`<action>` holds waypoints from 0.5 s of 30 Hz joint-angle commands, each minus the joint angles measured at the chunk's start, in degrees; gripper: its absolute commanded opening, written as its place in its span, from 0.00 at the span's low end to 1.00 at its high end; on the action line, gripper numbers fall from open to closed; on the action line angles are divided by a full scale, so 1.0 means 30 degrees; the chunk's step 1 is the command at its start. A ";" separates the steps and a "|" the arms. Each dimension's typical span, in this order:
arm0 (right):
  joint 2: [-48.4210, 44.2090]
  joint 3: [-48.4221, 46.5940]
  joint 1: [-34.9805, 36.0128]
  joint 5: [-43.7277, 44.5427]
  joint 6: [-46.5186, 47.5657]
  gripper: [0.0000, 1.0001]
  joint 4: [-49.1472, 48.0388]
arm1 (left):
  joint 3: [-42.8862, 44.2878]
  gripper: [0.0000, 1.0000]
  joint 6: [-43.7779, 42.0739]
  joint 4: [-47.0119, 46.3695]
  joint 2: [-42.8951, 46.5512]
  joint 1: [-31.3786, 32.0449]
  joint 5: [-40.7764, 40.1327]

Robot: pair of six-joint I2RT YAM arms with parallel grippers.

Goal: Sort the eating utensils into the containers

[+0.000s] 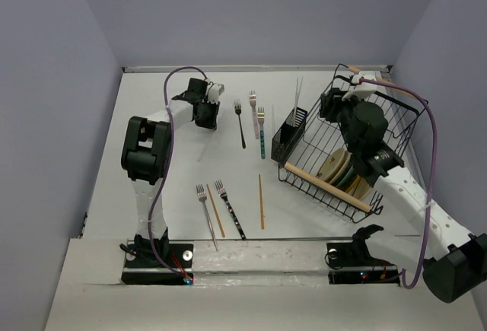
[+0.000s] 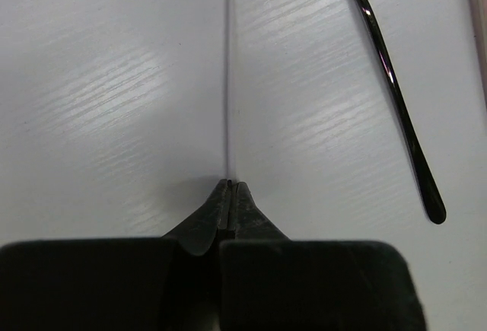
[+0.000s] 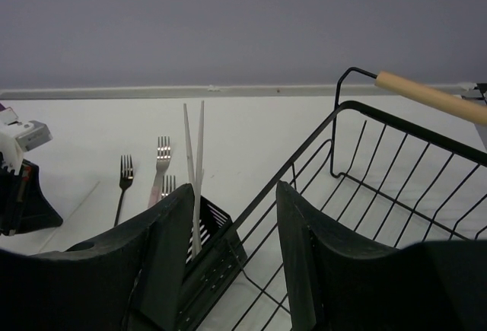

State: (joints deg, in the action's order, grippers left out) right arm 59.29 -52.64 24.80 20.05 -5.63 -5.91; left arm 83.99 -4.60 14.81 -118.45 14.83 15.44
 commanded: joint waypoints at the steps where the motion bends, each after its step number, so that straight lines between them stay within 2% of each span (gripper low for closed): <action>1: -0.0807 0.0087 -0.0062 0.0581 0.0586 0.53 -0.0520 | -0.0075 0.00 -0.0224 0.0338 -0.0213 -0.0460 0.0243; 5: -0.1100 0.0058 -0.0062 -0.0003 0.0733 0.54 -0.0374 | -0.0163 0.00 -0.0195 0.0016 0.0489 -0.0900 0.1238; 9: -0.1071 -0.0205 -0.0062 -0.2284 0.0529 0.54 -0.0168 | -0.0105 0.00 -0.0166 -0.0102 0.1982 -0.0930 0.1882; 15: 0.0012 -0.1492 -0.0062 -0.8171 -0.0056 0.53 0.0301 | 0.0451 0.00 -0.0048 0.0366 0.4059 -0.0988 0.2966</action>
State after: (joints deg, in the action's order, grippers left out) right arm 57.60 -52.84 24.80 9.10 -4.84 -5.08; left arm 83.96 -4.62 15.46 -115.33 11.81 20.45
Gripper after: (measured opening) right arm 0.534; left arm 0.014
